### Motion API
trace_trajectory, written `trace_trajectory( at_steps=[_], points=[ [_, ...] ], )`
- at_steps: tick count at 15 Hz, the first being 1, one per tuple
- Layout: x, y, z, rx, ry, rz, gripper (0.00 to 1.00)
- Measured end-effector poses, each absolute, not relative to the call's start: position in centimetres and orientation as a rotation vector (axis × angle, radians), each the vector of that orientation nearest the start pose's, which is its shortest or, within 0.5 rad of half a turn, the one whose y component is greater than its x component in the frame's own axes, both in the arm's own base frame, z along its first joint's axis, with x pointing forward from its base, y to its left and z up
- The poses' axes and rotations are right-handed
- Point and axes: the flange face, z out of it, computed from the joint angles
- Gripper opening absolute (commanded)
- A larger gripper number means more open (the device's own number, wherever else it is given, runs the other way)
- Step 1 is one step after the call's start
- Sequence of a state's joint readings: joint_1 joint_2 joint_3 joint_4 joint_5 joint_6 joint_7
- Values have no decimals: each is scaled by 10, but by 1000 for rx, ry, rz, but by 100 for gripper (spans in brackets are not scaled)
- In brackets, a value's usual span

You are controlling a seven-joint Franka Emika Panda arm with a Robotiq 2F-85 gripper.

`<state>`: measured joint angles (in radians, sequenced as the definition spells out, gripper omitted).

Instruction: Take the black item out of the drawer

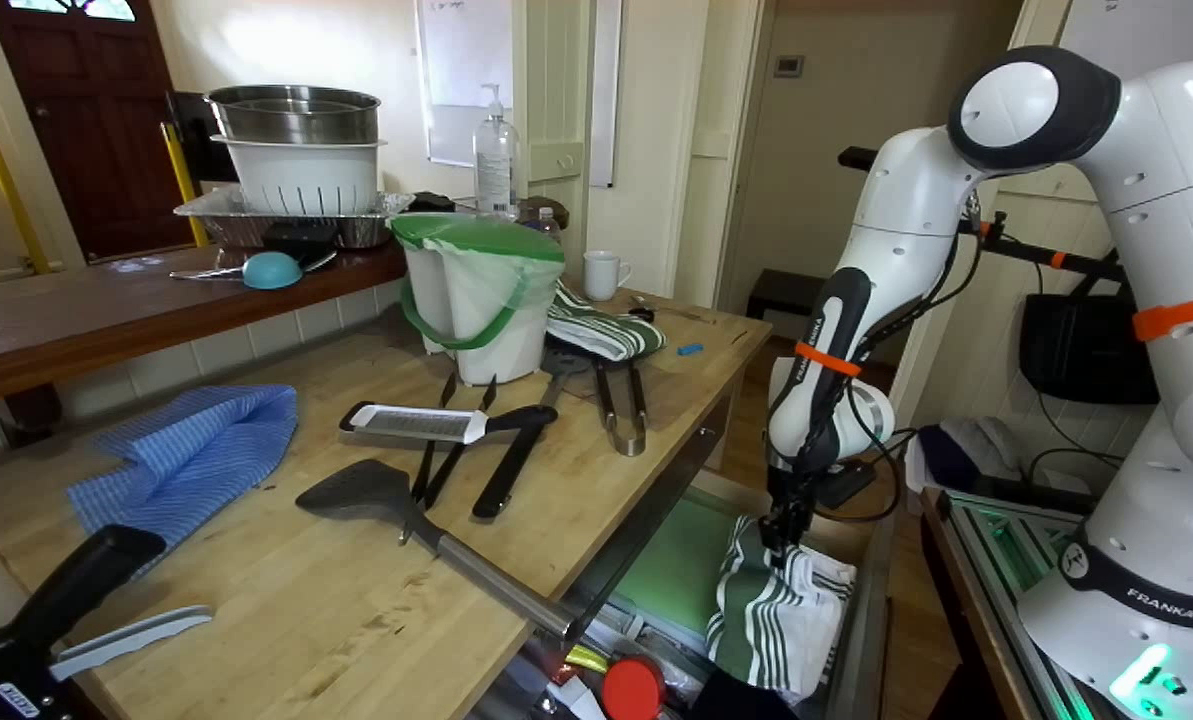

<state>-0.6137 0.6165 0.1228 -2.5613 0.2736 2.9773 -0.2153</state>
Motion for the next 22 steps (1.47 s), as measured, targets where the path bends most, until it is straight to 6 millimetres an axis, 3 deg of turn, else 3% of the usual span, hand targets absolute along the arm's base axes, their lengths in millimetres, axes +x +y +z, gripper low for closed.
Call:
trace_trajectory(
  at_steps=[2,7,14,18,22],
  points=[
    [342,-180,32,-2871,806,246,0],
    [342,-167,30,-2968,581,276,3],
    [293,-153,63,-3047,142,-46,3],
    [286,-187,67,-3007,73,-149,3],
    [286,-222,65,-2993,9,-48,3]
  ],
)
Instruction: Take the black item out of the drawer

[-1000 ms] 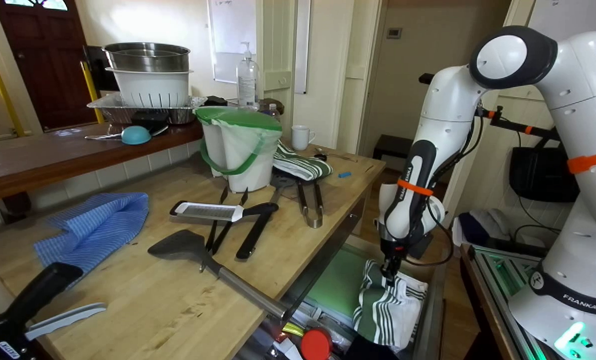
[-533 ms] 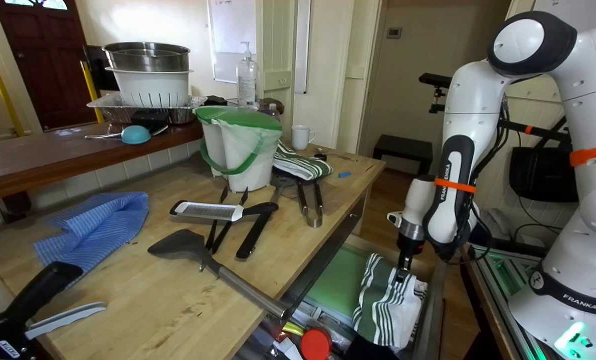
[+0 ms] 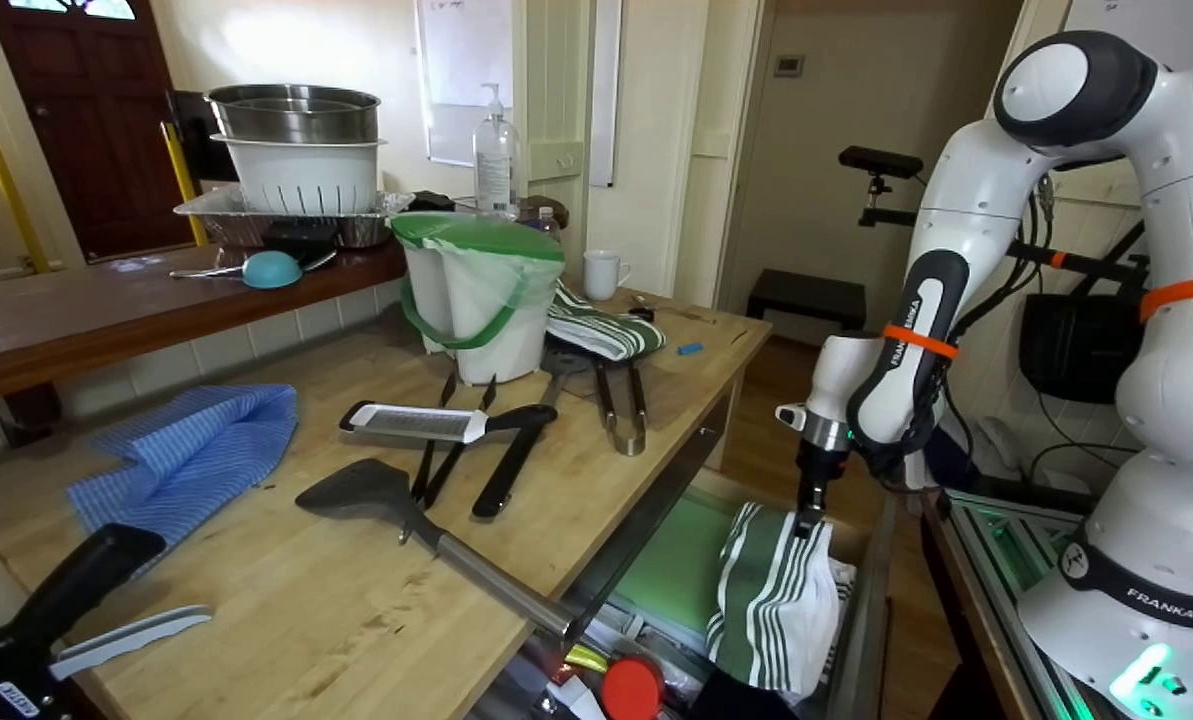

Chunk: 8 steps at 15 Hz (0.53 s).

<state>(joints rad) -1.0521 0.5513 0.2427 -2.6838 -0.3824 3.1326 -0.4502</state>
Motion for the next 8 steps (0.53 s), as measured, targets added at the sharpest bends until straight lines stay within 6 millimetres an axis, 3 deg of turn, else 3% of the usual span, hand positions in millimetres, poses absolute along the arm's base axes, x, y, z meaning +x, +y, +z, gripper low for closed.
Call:
trace_trajectory(
  at_steps=[5,6,8],
  points=[
    [306,-260,68,-3021,8,107,3],
    [311,-266,69,-3042,-2,111,35],
    [319,-275,70,-3091,-44,140,40]
  ],
)
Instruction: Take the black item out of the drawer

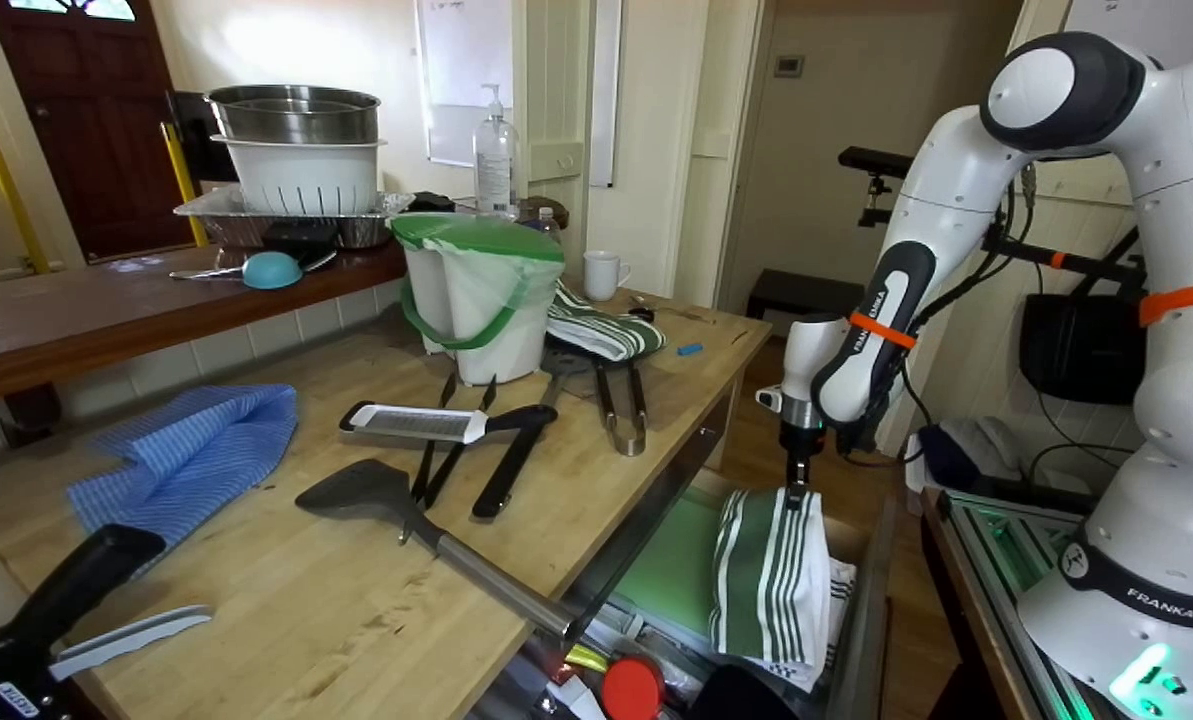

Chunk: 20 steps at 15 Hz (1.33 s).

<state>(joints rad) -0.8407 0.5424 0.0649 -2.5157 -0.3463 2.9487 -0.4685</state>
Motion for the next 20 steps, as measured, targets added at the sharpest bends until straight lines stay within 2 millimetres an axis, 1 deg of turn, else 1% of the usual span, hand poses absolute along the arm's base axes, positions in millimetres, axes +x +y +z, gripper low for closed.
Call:
trace_trajectory(
  at_steps=[1,3,6,8,10,12,15,18,20],
  points=[
    [323,-277,70,-3116,-78,161,49],
    [330,-275,68,-3156,-145,212,63],
    [336,-264,62,-3183,-230,283,87],
    [339,-257,60,-3209,-290,279,100],
    [340,-247,59,-3240,-328,228,100],
    [336,-235,57,-3261,-333,159,100],
    [318,-220,52,-3271,-266,78,100],
    [296,-214,41,-3240,-104,89,100],
    [293,-217,39,-3234,-85,90,100]
  ],
)
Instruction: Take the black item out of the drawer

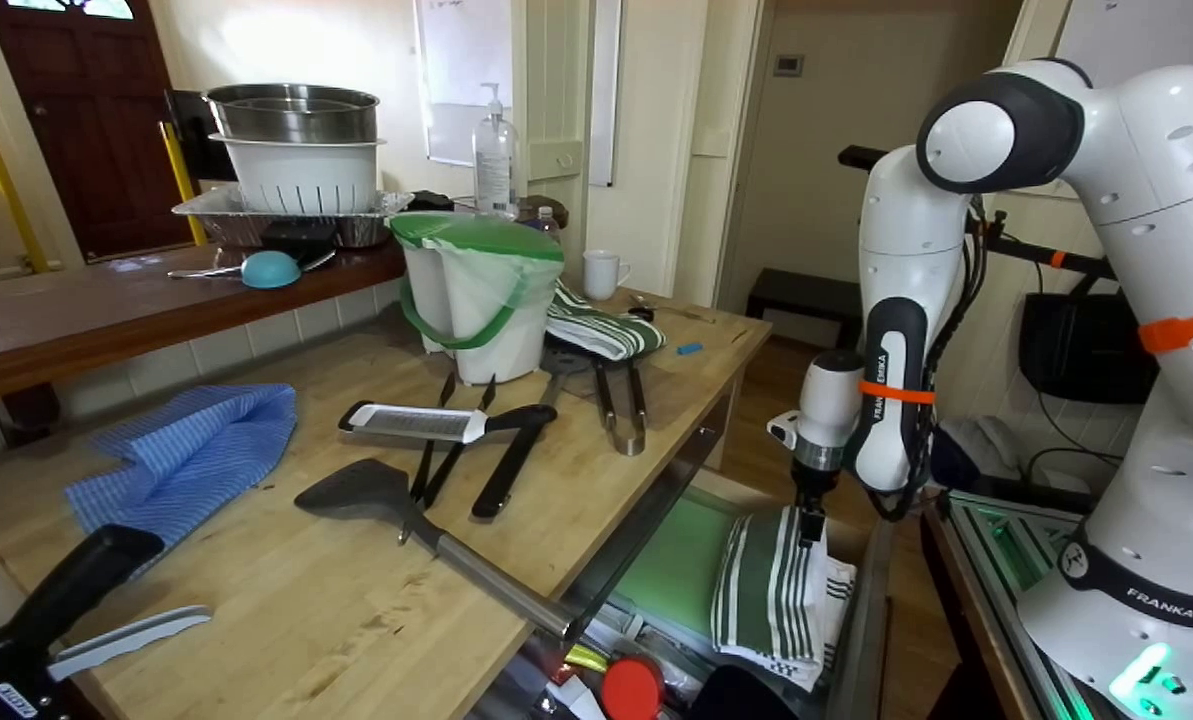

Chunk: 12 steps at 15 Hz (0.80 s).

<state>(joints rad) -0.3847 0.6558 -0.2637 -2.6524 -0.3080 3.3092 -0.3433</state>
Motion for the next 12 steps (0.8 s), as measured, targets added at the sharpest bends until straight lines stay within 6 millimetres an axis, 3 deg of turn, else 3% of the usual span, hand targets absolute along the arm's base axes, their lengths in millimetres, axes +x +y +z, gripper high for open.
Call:
trace_trajectory(
  at_steps=[5,12],
  points=[
    [303,-212,42,-3244,-79,68,100],
    [324,-164,26,-3229,-31,86,100]
  ],
)
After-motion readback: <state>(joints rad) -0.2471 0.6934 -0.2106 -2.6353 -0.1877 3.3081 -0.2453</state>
